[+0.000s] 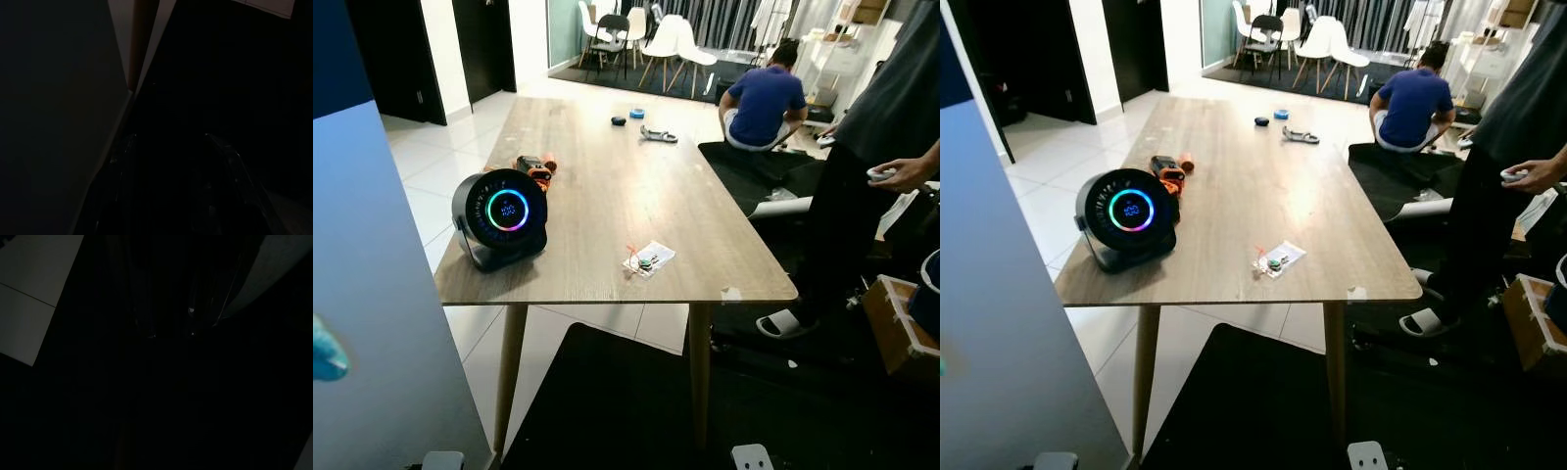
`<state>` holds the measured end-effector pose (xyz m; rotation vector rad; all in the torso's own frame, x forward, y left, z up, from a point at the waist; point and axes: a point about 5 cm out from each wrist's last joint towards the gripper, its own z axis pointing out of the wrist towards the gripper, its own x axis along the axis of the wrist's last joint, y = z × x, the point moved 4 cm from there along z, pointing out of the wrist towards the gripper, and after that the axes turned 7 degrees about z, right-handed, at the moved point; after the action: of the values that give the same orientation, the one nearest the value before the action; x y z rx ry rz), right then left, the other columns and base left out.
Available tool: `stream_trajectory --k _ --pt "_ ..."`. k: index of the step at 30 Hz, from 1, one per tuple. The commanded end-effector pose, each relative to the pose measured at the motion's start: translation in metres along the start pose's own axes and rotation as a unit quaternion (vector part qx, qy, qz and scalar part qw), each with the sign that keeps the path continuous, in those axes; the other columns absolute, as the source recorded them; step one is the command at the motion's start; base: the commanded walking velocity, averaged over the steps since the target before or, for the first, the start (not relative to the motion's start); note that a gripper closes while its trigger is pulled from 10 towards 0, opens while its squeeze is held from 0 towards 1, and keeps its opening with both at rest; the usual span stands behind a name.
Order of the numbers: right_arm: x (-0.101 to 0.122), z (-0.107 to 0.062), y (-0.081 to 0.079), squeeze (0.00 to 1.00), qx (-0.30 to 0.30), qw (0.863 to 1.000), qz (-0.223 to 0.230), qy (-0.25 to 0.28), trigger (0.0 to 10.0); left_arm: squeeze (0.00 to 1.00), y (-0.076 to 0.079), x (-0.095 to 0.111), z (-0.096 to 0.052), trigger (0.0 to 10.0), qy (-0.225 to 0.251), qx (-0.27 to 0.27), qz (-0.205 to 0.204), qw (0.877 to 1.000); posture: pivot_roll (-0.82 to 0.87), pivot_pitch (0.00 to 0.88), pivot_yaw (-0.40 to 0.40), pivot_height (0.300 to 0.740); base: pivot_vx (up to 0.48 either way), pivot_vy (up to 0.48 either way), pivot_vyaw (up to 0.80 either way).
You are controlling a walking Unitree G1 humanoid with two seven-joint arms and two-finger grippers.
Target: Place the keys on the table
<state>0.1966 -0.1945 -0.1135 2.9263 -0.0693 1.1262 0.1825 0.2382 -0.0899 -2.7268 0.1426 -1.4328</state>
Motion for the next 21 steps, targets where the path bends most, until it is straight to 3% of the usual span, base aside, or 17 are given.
stream_trajectory --k 1,4,21 --pt "0.0025 0.0000 -0.0004 0.00 0.008 1.000 -0.021 0.006 10.0 0.00 0.0005 -0.0026 -0.0016 10.0 -0.002 0.003 -0.002 1.000 0.12 0.058 -0.084 0.740 0.000 0.000 0.00" --pt "0.0031 0.0001 -0.0024 0.00 0.014 1.000 -0.026 0.007 10.0 0.00 -0.0004 -0.0032 -0.0017 10.0 -0.004 0.008 -0.003 1.000 0.12 0.057 -0.085 0.740 0.000 0.000 0.00" --pt "0.0036 0.0008 -0.0051 0.00 0.019 0.999 -0.038 0.006 10.0 0.00 0.0022 -0.0056 -0.0010 10.0 -0.014 0.002 -0.002 1.000 0.12 0.054 -0.083 0.740 0.000 0.000 0.80"
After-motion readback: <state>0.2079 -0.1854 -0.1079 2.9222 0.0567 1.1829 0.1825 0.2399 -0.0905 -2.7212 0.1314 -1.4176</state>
